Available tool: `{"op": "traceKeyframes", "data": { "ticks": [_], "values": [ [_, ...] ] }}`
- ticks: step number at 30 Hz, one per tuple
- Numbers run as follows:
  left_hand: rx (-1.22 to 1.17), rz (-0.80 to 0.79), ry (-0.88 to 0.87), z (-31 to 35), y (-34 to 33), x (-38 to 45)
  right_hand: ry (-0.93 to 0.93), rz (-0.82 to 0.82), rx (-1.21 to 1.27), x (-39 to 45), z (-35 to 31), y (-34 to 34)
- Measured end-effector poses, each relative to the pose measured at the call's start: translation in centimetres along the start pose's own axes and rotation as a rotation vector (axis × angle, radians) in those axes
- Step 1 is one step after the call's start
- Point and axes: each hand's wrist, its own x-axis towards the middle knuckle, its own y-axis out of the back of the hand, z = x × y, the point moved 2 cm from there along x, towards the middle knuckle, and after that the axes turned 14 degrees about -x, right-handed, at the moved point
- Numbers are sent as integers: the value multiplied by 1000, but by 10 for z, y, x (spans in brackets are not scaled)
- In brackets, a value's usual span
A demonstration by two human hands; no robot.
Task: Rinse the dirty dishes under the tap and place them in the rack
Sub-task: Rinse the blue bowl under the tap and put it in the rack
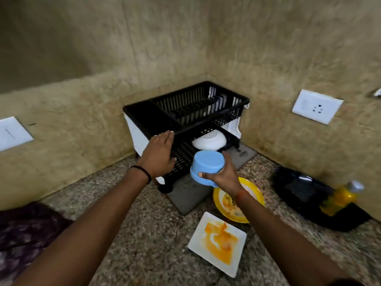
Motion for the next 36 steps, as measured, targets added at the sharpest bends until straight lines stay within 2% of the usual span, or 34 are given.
{"op": "traceKeyframes", "data": {
  "ticks": [5, 9, 17, 19, 21, 23, 26, 31, 36],
  "values": [
    [-177, -57, 7, -16, 17, 13, -54, -29, -24, 57, -23, -65],
    [-245, -48, 15, -24, 19, 20, -43, -95, -101, 112, 2, -121],
    [-303, 4, -10, -27, 15, 18, -47, -161, -318, 124, -31, -150],
    [-312, 7, -28, -28, 12, 18, -18, -265, -374, 130, -27, -163],
    [-319, 11, -32, -29, 11, 17, -7, -405, -562, 135, -22, -170],
    [-337, 18, -31, -29, 10, 17, 11, -436, -784, 138, -21, -164],
    [-337, 28, -31, -30, 5, 17, 79, -357, -815, 135, -20, -150],
    [-305, 149, -36, -25, -6, 9, 238, -84, -570, 96, -6, -111],
    [-25, 300, 119, 5, -40, -8, 167, 77, -601, 25, 37, -55]
  ]
}}
